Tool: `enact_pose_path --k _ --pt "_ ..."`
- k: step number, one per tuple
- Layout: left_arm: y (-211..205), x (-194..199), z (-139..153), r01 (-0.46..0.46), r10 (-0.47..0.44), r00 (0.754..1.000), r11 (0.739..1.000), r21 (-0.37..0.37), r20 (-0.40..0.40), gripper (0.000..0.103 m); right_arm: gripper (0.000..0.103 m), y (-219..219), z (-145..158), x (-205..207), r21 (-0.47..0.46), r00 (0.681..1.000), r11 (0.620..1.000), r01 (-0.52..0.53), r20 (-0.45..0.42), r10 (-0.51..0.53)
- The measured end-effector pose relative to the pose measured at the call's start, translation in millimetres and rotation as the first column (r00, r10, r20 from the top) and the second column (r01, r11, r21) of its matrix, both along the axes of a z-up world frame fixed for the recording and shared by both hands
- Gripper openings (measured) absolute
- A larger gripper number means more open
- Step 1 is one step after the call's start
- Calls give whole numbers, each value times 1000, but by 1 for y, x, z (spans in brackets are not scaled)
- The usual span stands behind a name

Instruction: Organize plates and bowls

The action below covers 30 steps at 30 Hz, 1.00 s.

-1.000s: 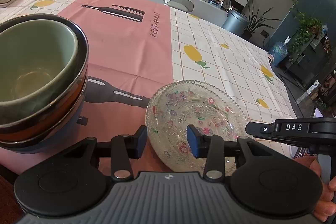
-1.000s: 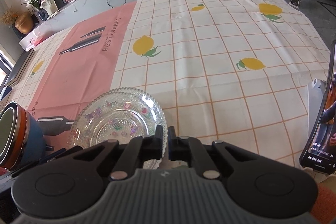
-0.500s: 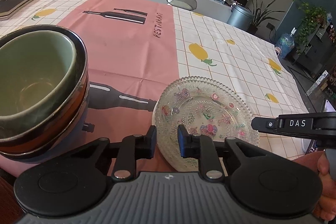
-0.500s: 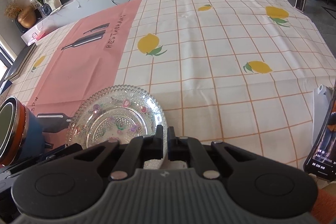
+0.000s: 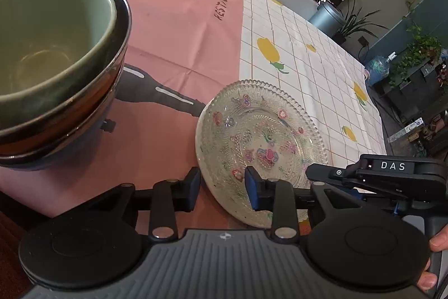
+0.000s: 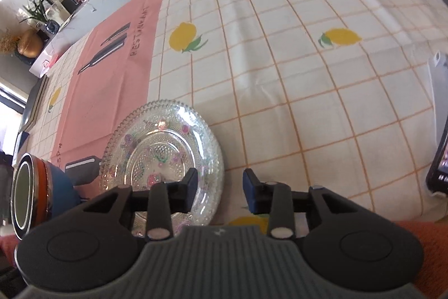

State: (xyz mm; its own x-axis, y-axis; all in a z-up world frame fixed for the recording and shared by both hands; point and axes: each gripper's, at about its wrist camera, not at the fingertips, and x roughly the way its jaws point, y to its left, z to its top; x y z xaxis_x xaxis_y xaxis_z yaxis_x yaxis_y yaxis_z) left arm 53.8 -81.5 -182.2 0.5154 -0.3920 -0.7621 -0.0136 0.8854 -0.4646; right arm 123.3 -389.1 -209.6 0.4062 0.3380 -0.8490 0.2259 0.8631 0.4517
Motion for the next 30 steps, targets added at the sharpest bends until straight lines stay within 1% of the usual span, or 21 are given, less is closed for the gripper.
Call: enact_pose_path --k 1,5,9,14,19,21,23,25,26,27,30 --pt "-1 0 0 -2 2 1000 1000 0 0 38 35 -1 -2 1 28 1000 1000 1 -14 0" --pt "0 2 -1 -26 26 1000 1000 -10 -9 37 23 2 -3 0 60 1000 998 -13 -11 13" --pt "-5 10 0 -42 42 999 999 8 -5 38 23 1 -4 2 80 1000 997 15 -14 -14" --pt "-8 27 -1 -66 66 998 998 19 7 38 23 0 -5 6 82 999 996 36 16 -37" --pt "-8 31 -1 -58 58 998 998 29 10 38 23 1 -5 8 83 999 996 34 32 -37" --pt "-9 28 1 -49 48 999 998 49 16 38 23 1 -4 7 78 999 996 32 34 -35" --pt "-14 22 8 -42 39 999 994 103 33 38 25 4 0 5 47 999 999 23 47 -25" --pt "-20 13 17 -22 12 998 986 167 61 38 26 10 7 0 -13 997 1000 10 78 -8" --pt "-22 9 21 -15 3 998 982 186 66 39 31 13 11 -3 -44 995 999 2 100 3" --pt "-23 4 27 -3 -12 998 979 205 69 39 32 18 16 -6 -80 992 997 -9 123 18" --pt "-21 -11 46 40 -63 992 978 203 110 39 32 31 30 -17 -195 979 980 -28 195 67"
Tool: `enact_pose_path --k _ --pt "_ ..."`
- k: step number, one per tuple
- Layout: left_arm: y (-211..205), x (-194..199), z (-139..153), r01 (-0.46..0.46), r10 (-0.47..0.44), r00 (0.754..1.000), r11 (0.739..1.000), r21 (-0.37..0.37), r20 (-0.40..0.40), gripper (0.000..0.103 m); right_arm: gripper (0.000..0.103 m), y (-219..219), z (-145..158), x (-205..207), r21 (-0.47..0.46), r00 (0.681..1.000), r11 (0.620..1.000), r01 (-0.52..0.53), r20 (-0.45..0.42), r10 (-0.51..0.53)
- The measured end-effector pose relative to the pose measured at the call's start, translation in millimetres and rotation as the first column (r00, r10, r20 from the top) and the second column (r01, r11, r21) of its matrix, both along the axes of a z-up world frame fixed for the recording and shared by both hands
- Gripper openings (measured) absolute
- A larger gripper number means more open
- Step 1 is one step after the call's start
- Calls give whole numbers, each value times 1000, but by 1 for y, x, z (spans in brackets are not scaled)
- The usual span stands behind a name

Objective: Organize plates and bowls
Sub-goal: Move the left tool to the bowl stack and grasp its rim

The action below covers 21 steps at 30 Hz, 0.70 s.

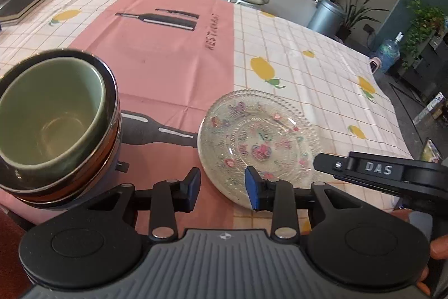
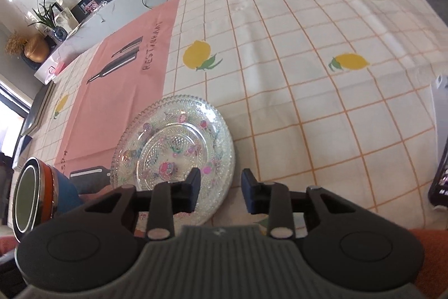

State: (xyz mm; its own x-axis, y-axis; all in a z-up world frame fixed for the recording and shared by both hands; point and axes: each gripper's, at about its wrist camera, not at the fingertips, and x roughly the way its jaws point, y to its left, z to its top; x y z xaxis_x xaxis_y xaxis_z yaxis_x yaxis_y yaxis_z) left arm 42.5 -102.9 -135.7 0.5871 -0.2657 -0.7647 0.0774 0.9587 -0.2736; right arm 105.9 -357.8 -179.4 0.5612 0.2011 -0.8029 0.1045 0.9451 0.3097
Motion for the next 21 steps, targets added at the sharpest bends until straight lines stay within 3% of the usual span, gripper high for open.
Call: enact_pose_path --k 3,11,15,21 --pt "7 -12 27 45 -46 996 999 16 70 39 45 15 17 -15 -99 997 995 -16 69 23" --pt "53 -23 84 94 -106 983 992 82 151 40 45 48 47 -48 -109 990 994 -7 136 22" --pt "88 -22 98 43 -62 983 993 113 175 41 45 74 67 -56 -72 983 995 -66 169 77" --pt "140 -17 101 -71 51 983 991 111 175 52 46 113 88 -55 -31 972 989 -144 185 148"
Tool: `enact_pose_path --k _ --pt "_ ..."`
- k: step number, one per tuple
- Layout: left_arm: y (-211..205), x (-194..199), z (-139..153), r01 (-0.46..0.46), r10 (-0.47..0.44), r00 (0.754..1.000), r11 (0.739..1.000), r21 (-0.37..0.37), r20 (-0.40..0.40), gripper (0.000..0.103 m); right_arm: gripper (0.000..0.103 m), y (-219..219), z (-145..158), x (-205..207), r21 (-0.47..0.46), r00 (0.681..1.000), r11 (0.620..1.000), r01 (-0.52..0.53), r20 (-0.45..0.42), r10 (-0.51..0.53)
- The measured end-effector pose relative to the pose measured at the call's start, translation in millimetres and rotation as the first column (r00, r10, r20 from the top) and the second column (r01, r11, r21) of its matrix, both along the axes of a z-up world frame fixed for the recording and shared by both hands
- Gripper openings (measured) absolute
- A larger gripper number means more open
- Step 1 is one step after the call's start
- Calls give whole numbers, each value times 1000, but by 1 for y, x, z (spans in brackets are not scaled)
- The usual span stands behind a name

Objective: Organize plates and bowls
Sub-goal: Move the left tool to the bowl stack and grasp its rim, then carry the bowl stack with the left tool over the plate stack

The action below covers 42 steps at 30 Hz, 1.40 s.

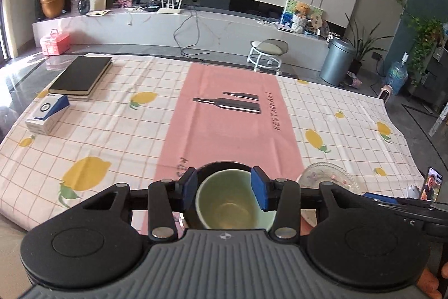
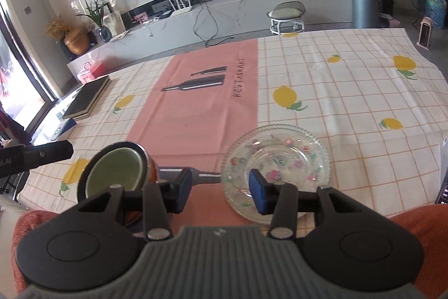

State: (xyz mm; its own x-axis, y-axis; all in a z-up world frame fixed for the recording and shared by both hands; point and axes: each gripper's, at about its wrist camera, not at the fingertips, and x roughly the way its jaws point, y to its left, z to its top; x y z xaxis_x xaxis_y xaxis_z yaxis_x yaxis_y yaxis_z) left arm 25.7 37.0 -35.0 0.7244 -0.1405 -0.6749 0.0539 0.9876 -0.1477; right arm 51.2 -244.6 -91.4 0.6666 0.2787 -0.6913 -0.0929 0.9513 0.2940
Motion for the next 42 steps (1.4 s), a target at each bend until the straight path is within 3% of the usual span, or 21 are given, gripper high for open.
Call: enact_pose_path --k 5,9,17,27,34,42 --pt "32 3 -12 -45 44 998 999 -28 -39 62 51 32 7 8 24 999 998 -53 -8 53" --pt "52 9 -32 -83 72 992 991 -105 -106 68 59 54 5 17 27 997 997 -74 -36 75" --pt "61 29 -67 -134 74 967 963 -236 -246 71 61 74 -26 48 26 982 999 -48 -183 52" --pt "58 66 -105 -202 68 901 940 -274 -429 70 60 73 -74 86 150 906 988 42 -423 25" --pt "55 75 -118 -196 33 873 937 -289 -486 65 56 73 -96 95 220 862 973 74 -505 48" --pt "57 78 -124 -219 37 857 929 -298 -514 53 45 73 -100 97 281 852 956 86 -519 76"
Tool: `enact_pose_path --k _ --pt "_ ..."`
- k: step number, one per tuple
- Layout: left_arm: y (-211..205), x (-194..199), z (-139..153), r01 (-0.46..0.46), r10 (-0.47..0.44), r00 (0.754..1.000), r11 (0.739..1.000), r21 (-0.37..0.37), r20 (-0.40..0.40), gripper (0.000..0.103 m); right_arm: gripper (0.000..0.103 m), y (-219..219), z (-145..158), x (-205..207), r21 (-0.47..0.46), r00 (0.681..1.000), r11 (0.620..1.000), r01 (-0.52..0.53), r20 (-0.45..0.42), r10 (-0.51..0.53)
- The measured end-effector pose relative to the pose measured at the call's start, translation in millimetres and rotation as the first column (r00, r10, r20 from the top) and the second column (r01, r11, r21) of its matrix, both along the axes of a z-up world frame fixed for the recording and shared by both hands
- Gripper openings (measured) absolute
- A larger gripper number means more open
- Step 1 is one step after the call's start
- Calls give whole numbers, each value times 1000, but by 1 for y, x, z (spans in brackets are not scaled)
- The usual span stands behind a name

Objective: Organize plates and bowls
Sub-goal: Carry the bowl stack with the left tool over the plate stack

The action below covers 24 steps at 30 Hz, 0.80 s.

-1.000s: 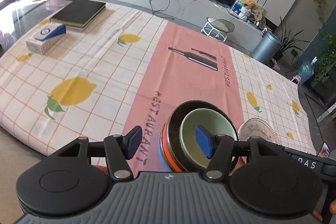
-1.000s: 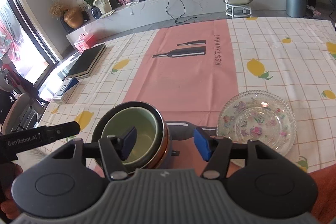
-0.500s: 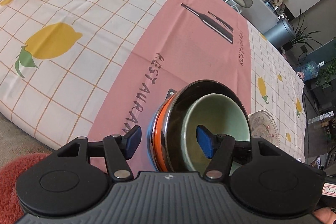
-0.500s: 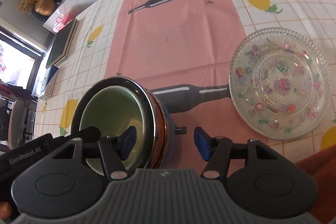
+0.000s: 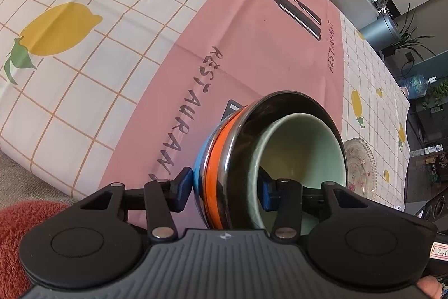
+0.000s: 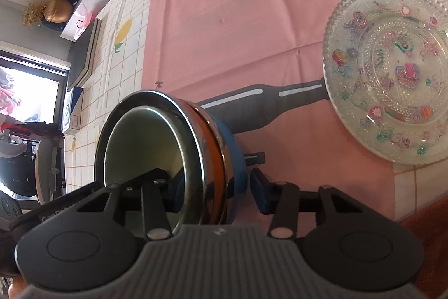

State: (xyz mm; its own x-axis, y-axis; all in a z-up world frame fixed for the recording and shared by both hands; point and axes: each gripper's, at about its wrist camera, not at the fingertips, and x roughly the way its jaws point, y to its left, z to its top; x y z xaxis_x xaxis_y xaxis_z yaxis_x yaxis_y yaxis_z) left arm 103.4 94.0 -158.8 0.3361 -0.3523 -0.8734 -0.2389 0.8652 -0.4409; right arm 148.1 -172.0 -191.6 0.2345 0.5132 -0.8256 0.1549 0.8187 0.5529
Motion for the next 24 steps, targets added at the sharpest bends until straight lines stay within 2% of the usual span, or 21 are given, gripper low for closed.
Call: enact_pose_path --k 16,24 --pt "-8 -1 8 4 -5 999 999 38 34 51 41 -14 1 -3 22 1000 999 27 -1 -27" --pt "-24 -2 29 17 -20 997 999 43 74 51 41 -31 16 -8 36 999 998 45 29 -46"
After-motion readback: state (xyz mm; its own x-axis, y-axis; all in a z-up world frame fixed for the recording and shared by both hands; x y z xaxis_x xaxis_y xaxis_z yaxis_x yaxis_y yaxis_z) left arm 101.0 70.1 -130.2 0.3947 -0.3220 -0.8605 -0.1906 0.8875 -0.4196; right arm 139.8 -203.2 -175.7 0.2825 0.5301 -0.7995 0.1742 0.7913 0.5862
